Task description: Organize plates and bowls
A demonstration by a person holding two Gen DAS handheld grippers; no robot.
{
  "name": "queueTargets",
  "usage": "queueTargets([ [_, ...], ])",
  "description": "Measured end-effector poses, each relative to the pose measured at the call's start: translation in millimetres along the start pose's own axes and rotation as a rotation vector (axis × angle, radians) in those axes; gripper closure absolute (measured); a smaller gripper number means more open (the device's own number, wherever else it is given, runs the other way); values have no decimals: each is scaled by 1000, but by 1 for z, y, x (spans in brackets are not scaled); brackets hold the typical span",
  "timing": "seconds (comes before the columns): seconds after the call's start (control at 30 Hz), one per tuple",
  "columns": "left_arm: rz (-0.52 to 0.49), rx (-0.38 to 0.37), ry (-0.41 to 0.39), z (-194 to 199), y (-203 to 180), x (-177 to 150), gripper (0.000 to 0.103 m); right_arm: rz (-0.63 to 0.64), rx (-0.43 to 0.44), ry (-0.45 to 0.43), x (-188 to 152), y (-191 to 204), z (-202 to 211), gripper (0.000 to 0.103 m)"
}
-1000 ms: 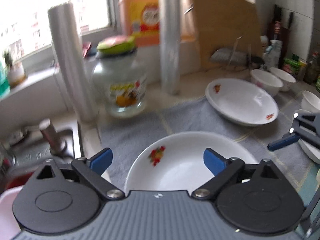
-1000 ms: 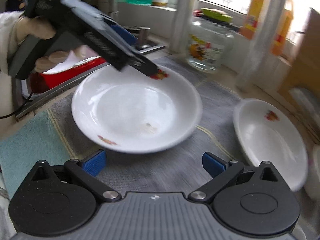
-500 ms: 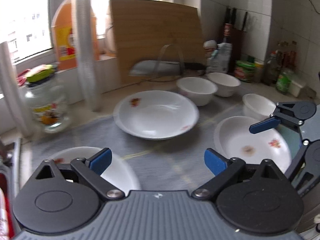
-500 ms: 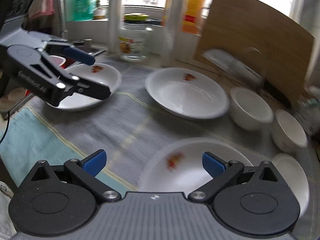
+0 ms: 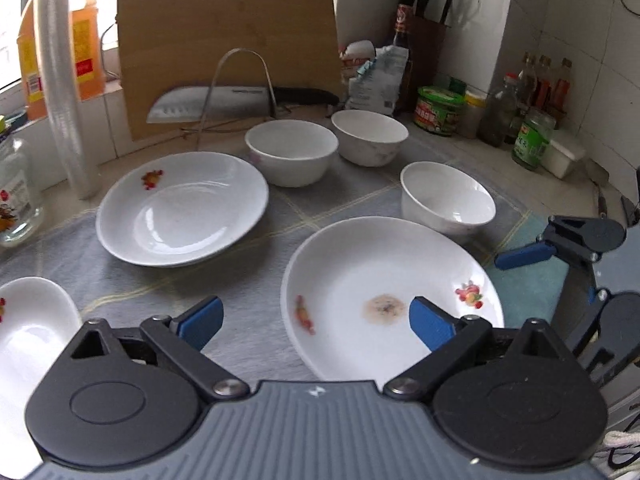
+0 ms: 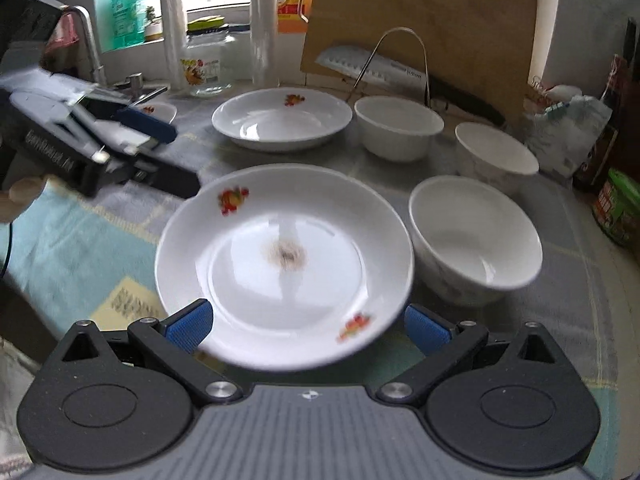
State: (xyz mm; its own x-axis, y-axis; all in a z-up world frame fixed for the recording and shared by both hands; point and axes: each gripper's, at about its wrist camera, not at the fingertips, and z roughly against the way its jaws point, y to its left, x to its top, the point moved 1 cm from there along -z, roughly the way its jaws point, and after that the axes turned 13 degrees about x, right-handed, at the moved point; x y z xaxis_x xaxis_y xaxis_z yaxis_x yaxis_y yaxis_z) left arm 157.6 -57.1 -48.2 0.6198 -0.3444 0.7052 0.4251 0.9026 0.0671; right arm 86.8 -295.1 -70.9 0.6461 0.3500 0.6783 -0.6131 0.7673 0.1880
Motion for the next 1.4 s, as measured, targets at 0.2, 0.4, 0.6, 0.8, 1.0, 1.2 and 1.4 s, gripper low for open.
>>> queueTargets([
  [0.2,30,19,46,-10,-19,6,4,44,118,2,-17,-15,4,0],
  [0.4,74,56,95,-21,-24,6,4,103,168,25,-22,-24,-8,0],
  [0.6,92,53,143,-36,-22,4,5,157,170,30,-24,-24,-19,0],
  [0.8,93,16,202,-55,-17,6,7,200,187,22,-26,-24,-25,0],
  [1.0,82,-19,234,-67,-13,10,9,223,209,18,-21,-25,-30,0],
  [1.2,54,-64,271,-76,-12,18,19,248,231,11,-19,-27,-34,0],
  [1.4,37,-90,306,-84,-12,23,19,261,246,3,-18,-28,-35,0],
])
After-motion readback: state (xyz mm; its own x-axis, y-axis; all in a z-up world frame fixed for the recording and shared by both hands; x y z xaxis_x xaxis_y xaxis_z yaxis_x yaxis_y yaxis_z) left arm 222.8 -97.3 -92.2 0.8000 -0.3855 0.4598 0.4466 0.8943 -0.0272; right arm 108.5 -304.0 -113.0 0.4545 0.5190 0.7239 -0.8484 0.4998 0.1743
